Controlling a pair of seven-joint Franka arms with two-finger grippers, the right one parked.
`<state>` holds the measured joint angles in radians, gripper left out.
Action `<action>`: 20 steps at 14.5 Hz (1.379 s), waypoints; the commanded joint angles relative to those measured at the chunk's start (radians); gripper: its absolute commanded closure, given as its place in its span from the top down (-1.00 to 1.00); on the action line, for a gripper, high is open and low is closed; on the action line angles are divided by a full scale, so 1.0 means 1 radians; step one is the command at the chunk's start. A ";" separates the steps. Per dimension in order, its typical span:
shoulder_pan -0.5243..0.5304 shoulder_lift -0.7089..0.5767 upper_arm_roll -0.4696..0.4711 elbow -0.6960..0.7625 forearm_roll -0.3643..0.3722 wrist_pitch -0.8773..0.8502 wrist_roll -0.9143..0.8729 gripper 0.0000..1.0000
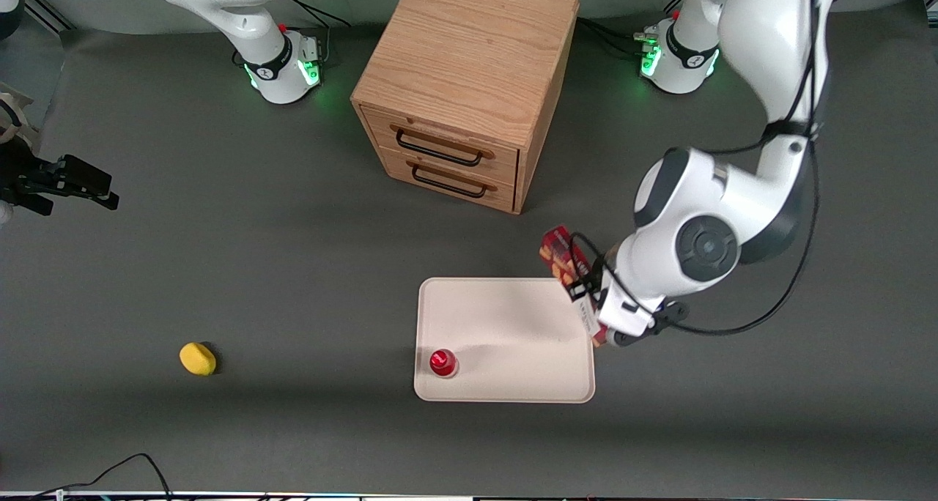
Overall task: Place red cookie box on tray
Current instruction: 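Carry the upright box over the white tray with the left gripper, then lower the box onto the tray and open the left gripper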
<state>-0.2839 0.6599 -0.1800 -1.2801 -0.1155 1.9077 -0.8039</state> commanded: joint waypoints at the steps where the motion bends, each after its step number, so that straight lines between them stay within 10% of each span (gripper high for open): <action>1: -0.040 0.069 -0.001 0.048 0.032 0.101 -0.040 -1.00; 20: -0.054 0.216 -0.001 -0.010 0.204 0.363 0.035 -0.99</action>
<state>-0.3291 0.8581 -0.1873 -1.2845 0.0692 2.2490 -0.7798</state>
